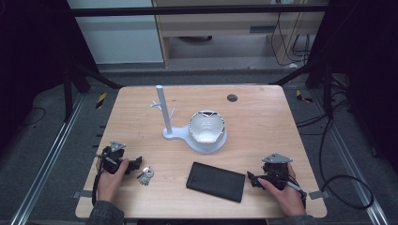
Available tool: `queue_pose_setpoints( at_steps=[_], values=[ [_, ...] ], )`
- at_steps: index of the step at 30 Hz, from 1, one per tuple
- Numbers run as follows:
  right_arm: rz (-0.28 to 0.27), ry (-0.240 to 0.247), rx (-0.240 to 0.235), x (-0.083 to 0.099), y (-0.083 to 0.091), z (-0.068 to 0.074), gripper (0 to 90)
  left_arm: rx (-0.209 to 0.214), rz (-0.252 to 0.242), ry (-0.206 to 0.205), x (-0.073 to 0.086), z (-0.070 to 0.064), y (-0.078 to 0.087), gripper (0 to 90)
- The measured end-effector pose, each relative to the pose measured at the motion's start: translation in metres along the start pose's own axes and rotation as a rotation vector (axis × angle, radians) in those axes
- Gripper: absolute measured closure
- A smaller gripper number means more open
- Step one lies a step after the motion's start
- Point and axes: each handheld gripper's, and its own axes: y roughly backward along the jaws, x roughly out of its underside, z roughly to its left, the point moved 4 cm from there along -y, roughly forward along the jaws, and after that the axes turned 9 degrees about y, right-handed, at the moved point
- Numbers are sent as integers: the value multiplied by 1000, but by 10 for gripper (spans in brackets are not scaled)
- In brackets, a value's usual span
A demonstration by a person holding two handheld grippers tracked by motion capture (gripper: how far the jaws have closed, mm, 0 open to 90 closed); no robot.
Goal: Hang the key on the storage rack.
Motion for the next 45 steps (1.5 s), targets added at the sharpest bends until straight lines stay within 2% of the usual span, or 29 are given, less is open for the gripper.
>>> queue_pose_setpoints(
  at_steps=[3,4,6,8,11,13,15,17,19,23,27,33,37,41,45],
  values=[
    [0,1,1,0,0,0,3,4,10,-17,0,-3,4,30],
    [0,1,1,0,0,0,3,-4,0,-41,0,-6,8,60],
    [0,1,1,0,0,0,3,24,-20,-56,-1,-14,14,41],
    [0,1,1,0,0,0,3,48,-2,-81,-1,-25,20,43],
    [0,1,1,0,0,0,4,73,59,-137,-4,-43,31,45],
    [1,1,1,0,0,0,3,70,122,-190,-8,-56,41,47],
    [1,2,0,0,0,0,3,66,206,-236,-11,-68,50,48],
    [1,3,-3,0,0,0,3,107,274,-247,-11,-79,55,53],
    [1,4,-4,0,0,0,3,141,316,-256,-11,-86,58,77],
    [1,4,-4,0,0,0,3,127,394,-294,-5,-96,55,98],
    [1,4,-4,0,0,0,3,134,424,-326,-1,-106,52,141],
    [1,-2,1,-1,-1,0,3,128,458,-356,3,-107,48,251],
    [1,-1,4,-1,-1,0,3,128,461,-345,4,-103,47,328],
    [1,0,4,-1,-1,0,3,122,466,-316,4,-96,43,401],
    [1,1,3,-1,-1,0,3,123,472,-324,7,-95,39,436]
  ],
)
